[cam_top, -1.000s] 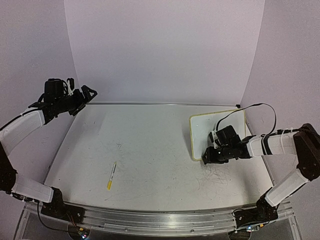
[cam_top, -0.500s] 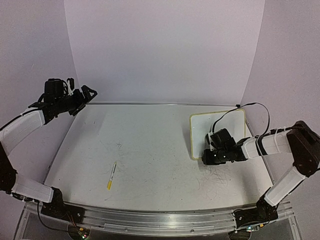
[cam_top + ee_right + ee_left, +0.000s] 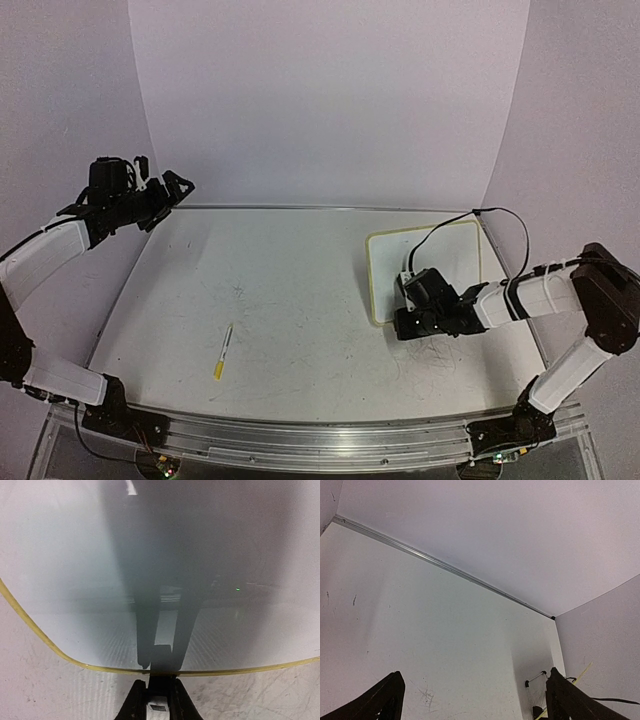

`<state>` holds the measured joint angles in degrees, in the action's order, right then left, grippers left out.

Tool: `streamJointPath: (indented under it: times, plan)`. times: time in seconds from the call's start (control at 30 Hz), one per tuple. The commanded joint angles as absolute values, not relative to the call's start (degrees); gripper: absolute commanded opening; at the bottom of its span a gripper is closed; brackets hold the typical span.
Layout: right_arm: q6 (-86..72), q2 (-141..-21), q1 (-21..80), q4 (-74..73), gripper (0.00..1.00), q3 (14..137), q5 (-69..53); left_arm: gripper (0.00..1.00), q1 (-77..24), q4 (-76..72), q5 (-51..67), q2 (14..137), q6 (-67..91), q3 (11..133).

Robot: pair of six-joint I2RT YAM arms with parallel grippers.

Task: Write a sentence on the whiteboard
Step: Move the whiteboard to the center of the board.

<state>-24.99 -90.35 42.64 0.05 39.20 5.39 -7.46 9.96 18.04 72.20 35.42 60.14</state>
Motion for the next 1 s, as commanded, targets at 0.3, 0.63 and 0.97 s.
streamJointPath:
  times: [0.3, 0.63, 0.97]
  plan:
    - [-34.27, -96.52, 58.83, 2.54, 0.00, 47.88, 3.37, 0.99, -7.61, 7.91, 18.89, 73.00, 35.79, 61.13]
    - [-42.88, -105.56, 65.23, -2.99, 0.05, 58.00, 8.64, 0.99, -7.62, 7.94, 19.60, 73.17, 36.09, 59.44]
    - [-40.18, -97.17, 65.31, -4.04, 0.55, 55.18, 11.10, 0.93, -7.69, 8.83, 25.23, 73.18, 34.56, 53.92]
